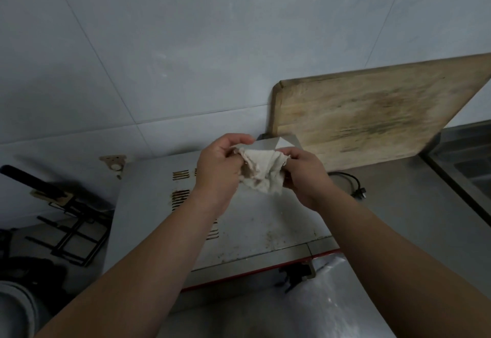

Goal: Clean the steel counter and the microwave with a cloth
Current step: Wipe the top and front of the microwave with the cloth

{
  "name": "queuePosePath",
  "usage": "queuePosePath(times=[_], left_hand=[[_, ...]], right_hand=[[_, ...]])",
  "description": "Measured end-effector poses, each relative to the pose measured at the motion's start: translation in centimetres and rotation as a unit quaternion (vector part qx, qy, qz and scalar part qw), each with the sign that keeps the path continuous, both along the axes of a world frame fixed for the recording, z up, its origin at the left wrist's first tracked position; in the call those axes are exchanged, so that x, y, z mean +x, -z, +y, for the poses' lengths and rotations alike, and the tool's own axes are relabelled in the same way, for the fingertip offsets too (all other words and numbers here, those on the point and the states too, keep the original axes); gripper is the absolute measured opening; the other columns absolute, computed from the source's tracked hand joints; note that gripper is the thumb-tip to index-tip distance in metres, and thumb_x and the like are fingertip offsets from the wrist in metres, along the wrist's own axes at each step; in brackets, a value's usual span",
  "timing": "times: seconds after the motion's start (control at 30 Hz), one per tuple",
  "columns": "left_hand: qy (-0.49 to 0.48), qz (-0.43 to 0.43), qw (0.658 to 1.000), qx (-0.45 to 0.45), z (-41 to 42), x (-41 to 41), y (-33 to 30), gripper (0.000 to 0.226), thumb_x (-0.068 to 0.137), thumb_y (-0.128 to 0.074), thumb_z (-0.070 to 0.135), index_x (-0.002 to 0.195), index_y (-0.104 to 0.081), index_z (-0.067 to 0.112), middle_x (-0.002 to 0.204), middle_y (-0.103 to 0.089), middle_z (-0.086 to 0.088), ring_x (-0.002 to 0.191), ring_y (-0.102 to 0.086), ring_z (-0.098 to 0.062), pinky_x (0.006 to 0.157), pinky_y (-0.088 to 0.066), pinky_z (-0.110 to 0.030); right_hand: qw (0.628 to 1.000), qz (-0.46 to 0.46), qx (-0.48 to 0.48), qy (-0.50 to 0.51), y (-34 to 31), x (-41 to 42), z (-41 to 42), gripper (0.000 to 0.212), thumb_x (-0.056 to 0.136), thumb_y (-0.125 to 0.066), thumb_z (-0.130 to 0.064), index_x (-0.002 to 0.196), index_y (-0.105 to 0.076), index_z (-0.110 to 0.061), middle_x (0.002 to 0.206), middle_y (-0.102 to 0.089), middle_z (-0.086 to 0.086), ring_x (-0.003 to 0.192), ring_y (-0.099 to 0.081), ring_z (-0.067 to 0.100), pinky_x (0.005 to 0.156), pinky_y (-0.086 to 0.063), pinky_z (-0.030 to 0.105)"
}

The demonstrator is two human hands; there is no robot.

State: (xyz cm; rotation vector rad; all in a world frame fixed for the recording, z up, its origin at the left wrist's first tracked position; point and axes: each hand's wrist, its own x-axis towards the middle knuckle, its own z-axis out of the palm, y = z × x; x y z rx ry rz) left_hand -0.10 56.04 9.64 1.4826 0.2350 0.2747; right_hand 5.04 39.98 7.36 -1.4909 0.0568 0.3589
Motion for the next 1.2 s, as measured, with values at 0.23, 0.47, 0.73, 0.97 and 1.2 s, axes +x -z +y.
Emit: queuePosePath(times=[0.23, 0.47, 0.73, 0.97, 1.2], left_hand=[[-0.012, 0.100, 0.980, -0.169, 1.0, 0.6, -0.1, 0.037, 0.091, -0.045, -0.016, 0.107, -0.066, 0.010, 0.102, -0.069, -0.008, 0.086, -0.067, -0.019, 0.068, -0.056, -0.029], [0.057, 0.239, 0.941, -0.232, 1.8, 0.4, -0.9, 0.042, 0.101, -0.048, 0.043, 0.114, -0.067, 0.009, 0.111, -0.071, -0.014, 0.095, -0.069, -0.029, 0.067, -0.058, -0.035], [0.086, 0.251, 0.956, -0.124, 1.1, 0.4, -1.0, 0.022, 0.090, -0.069, 0.022, 0.107, -0.069, 0.008, 0.074, -0.065, -0.006, 0.071, -0.063, -0.022, 0.067, -0.054, -0.036], [0.163, 0.255, 0.953, -0.023, 0.0, -0.2, -1.5, 0.049, 0.071, -0.078, 0.046, 0.111, -0.073, 0.017, 0.110, -0.075, -0.004, 0.101, -0.069, -0.024, 0.076, -0.059, -0.036], [0.224, 0.252, 0.939, 0.067, -0.1, -0.4, -1.6, 0.025, 0.081, -0.080, 0.025, 0.103, -0.075, 0.015, 0.097, -0.078, -0.004, 0.093, -0.074, -0.020, 0.085, -0.056, -0.034]], right_hand=[[0.979, 0.102, 0.166, -0.052, 0.4, 0.9, -1.3, 0.037, 0.095, -0.046, -0.010, 0.125, -0.057, 0.008, 0.117, -0.061, 0.025, 0.106, -0.057, 0.037, 0.099, -0.045, 0.048], [0.984, 0.093, 0.087, -0.123, 0.5, 0.4, -1.6, 0.052, 0.095, -0.054, -0.045, 0.129, -0.061, -0.005, 0.128, -0.063, 0.020, 0.120, -0.060, 0.037, 0.103, -0.047, 0.052], [0.976, 0.038, 0.105, -0.187, -0.1, 0.6, -1.8, 0.021, 0.094, -0.051, -0.010, 0.107, -0.068, -0.006, 0.101, -0.069, 0.015, 0.092, -0.066, 0.028, 0.086, -0.054, 0.044], [0.976, 0.045, 0.139, -0.161, -0.8, 0.8, -2.0, 0.029, 0.095, -0.045, 0.009, 0.114, -0.064, 0.000, 0.105, -0.068, 0.020, 0.094, -0.068, 0.028, 0.086, -0.057, 0.037], [0.979, 0.060, 0.120, -0.154, -1.2, 0.9, -2.0, 0.023, 0.096, -0.046, 0.003, 0.101, -0.067, -0.004, 0.099, -0.071, 0.018, 0.089, -0.069, 0.029, 0.078, -0.058, 0.039]])
